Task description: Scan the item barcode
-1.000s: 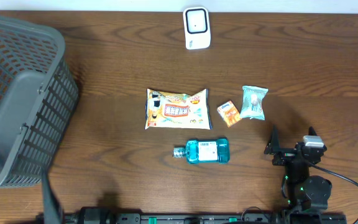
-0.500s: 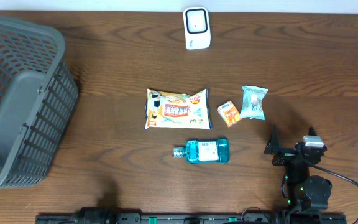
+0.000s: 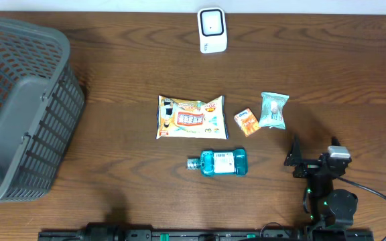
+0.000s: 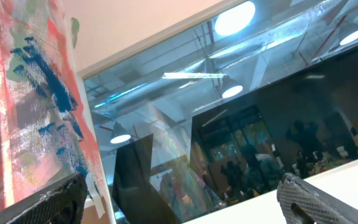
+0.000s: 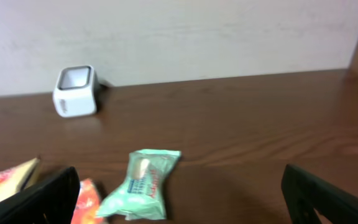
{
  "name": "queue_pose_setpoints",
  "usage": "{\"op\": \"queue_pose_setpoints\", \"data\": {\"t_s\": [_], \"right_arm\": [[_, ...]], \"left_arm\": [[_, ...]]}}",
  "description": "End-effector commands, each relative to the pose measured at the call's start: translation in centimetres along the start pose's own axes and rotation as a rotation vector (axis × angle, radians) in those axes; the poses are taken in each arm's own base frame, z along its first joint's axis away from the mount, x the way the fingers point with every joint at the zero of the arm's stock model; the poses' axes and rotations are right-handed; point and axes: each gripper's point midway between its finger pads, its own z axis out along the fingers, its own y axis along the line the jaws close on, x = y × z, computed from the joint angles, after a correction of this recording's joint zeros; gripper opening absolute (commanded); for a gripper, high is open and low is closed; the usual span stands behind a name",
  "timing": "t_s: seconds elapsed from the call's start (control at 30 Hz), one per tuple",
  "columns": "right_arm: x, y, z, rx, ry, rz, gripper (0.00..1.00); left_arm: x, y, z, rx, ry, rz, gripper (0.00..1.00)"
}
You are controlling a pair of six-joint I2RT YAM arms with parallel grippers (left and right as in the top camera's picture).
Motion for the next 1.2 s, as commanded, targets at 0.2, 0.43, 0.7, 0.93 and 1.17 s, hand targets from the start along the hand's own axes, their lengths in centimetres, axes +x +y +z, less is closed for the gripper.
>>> {"op": "queue_pose_setpoints", "data": {"t_s": [0.2,0.43,0.7,0.93,1.17], "right_arm": [[0.1,0.8,0.0,-0.044,0.013,0.489,0.99],[0.0,1.8,-0.1,-0.098,0.043,0.759,0.99],[0.1,5.9,-1.0,-0.321,0.149,0.769,0.99],[0.6,9.5,-2.9,-0.54,0.251,0.697,0.99],[1.4,12.6,-5.6,-0.78,0.303,0.489,0.99]], "left_arm": [[-1.4,0.2,-0.5,-0.009,-0.051,-0.007,0.98],[-4.9,1.6,-1.1,-0.064,-0.188,0.005,0.98],[-6.1,2.1,-1.3,-0.076,-0.247,-0.082,0.98],[-5.4,1.9,-0.9,-0.071,-0.231,-0.118,0.98],[-1.4,3.5,1.3,-0.21,-0.167,-0.222,0.98]]}}
